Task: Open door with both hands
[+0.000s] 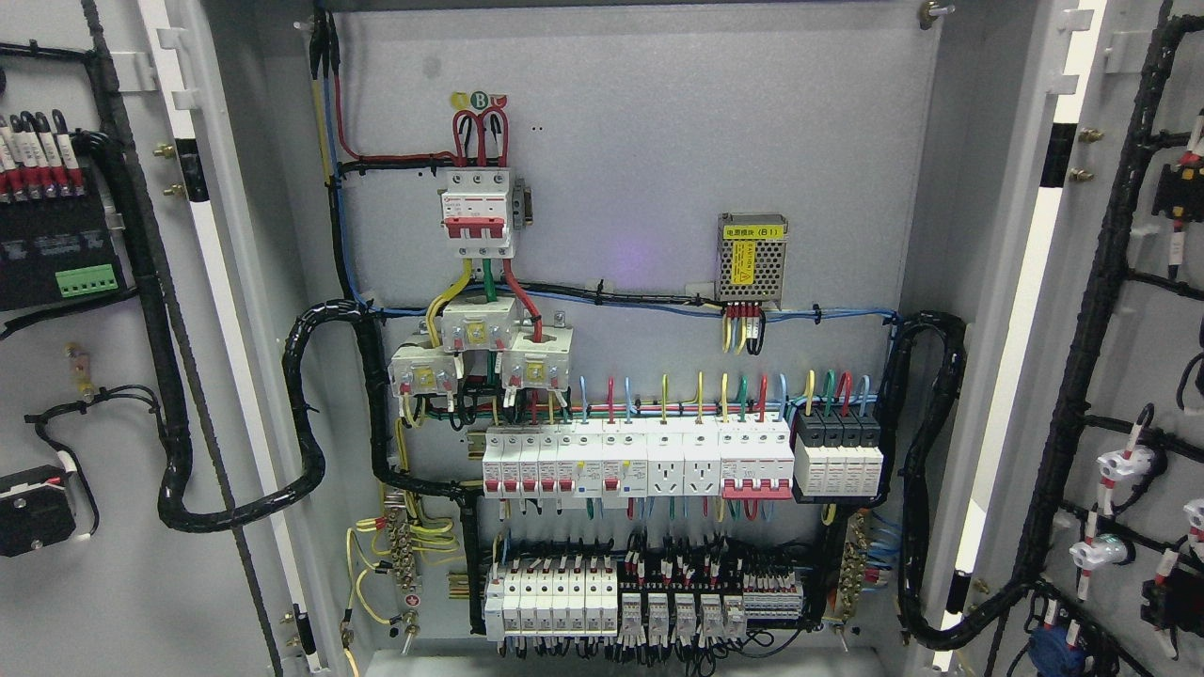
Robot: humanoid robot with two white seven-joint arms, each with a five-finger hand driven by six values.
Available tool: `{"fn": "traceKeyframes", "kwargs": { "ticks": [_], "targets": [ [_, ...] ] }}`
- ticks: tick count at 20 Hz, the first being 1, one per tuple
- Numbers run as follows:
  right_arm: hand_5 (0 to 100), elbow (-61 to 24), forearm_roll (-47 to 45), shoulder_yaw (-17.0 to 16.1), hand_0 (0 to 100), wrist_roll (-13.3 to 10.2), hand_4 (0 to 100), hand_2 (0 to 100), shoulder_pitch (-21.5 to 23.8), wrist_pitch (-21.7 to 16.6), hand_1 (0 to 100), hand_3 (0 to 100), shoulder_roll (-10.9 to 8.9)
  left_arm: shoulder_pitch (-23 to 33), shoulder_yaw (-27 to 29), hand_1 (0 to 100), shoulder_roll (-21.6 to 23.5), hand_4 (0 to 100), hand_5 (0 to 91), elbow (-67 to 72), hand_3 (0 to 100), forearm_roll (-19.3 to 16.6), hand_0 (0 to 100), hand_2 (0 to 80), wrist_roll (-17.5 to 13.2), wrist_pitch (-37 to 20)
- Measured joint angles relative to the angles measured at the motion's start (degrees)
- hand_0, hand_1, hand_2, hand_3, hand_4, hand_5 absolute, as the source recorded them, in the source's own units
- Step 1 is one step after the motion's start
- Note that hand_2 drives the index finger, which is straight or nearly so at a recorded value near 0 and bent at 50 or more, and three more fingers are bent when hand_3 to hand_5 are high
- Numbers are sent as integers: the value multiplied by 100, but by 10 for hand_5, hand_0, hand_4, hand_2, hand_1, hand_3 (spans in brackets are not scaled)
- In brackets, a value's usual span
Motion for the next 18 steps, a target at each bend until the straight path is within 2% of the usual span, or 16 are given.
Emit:
{"fn": "traceKeyframes", "kwargs": {
  "ticks": [11, 15, 18],
  "targets": [
    [0, -218, 17, 212, 0, -18, 0, 0, 0, 0, 0, 0, -1, 457, -304, 0, 1, 31, 0, -783, 0, -101, 0, 0, 0, -132],
    [0, -295, 40, 354, 0, -24, 0, 0, -3, 0, 0, 0, -1, 542, -480, 0, -26, 32, 0, -1072, 0, -300, 0, 0, -6, -144],
    [0, -351, 56, 465, 0, -24, 0, 0, -4, 0, 0, 0, -2, 605, -676, 0, -91, 32, 0, -1242, 0, -611, 0, 0, -13, -149]
  ]
}}
